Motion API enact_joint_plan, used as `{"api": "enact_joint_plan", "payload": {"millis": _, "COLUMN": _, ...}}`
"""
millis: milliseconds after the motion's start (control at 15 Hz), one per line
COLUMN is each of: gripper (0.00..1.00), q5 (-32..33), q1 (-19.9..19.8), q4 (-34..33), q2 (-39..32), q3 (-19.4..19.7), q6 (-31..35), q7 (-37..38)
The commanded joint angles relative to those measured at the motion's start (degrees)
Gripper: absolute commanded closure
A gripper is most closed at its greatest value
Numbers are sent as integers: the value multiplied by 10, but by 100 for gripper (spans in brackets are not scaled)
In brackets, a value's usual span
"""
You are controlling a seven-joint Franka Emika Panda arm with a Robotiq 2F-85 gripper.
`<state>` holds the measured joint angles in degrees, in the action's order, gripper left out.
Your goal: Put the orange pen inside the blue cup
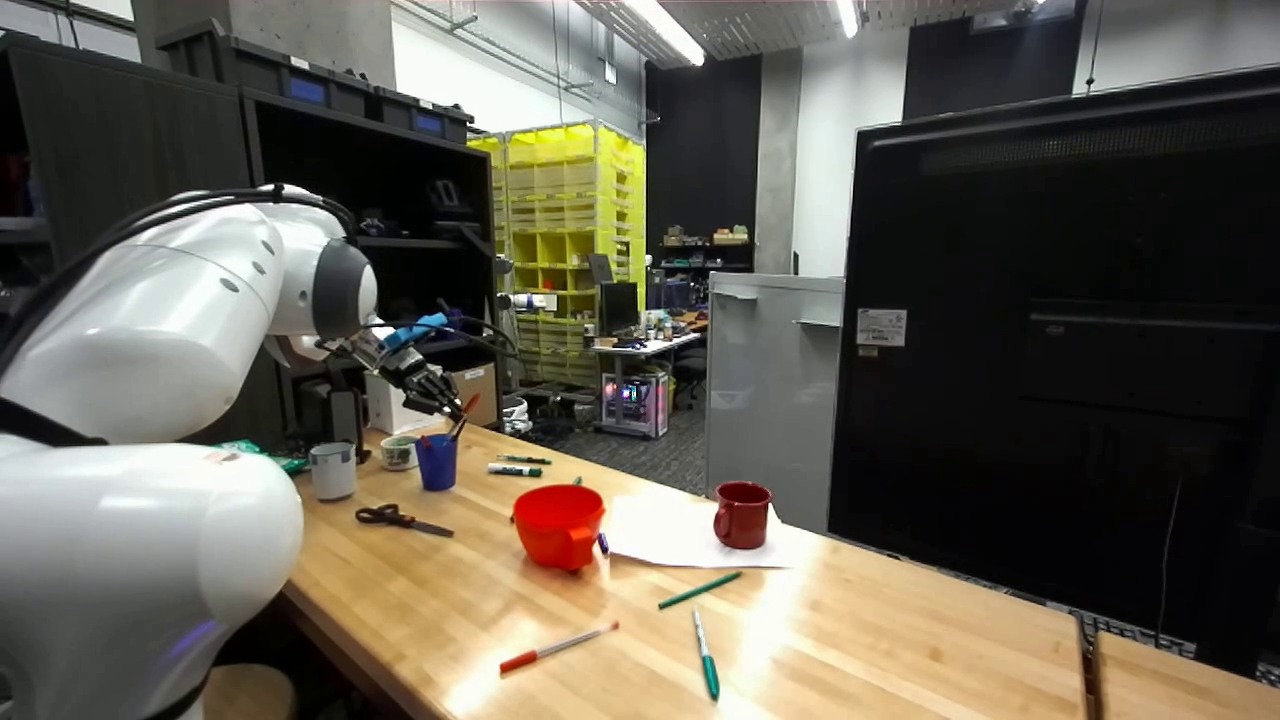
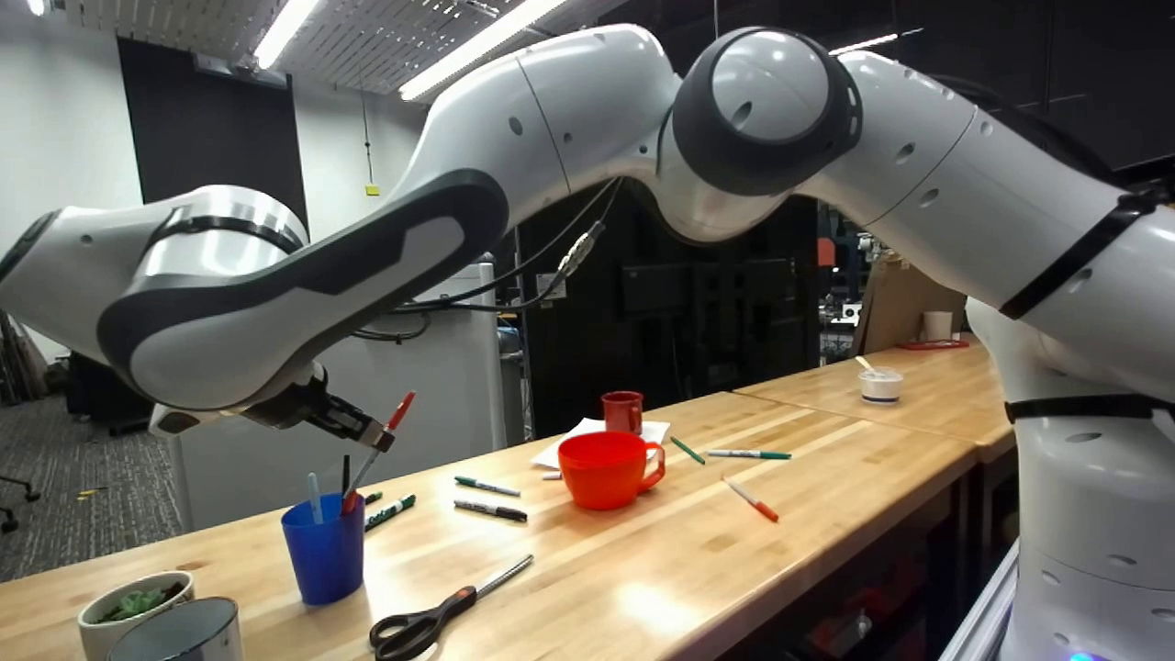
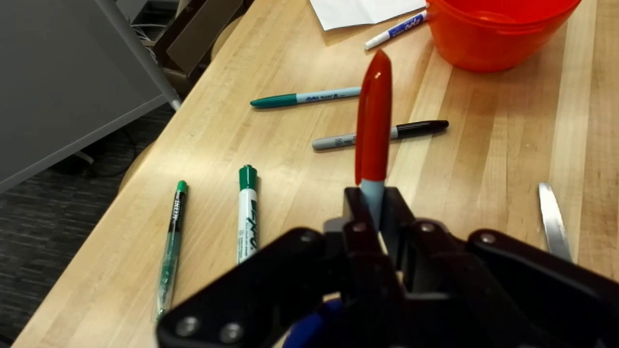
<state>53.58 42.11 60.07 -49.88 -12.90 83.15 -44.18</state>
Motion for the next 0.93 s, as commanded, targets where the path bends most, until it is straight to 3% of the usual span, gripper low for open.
{"api": "enact_joint_plan", "payload": {"millis": 0, "gripper": 97, "q5": 2, "q1": 14, "q4": -51, "q2": -37, "q3": 5, "q6": -35, "q7": -25}}
{"api": "enact_joint_plan", "payload": {"millis": 867, "gripper": 97, "q5": 2, "q1": 20, "q4": -116, "q2": -93, "q3": 4, "q6": -59, "q7": -69}}
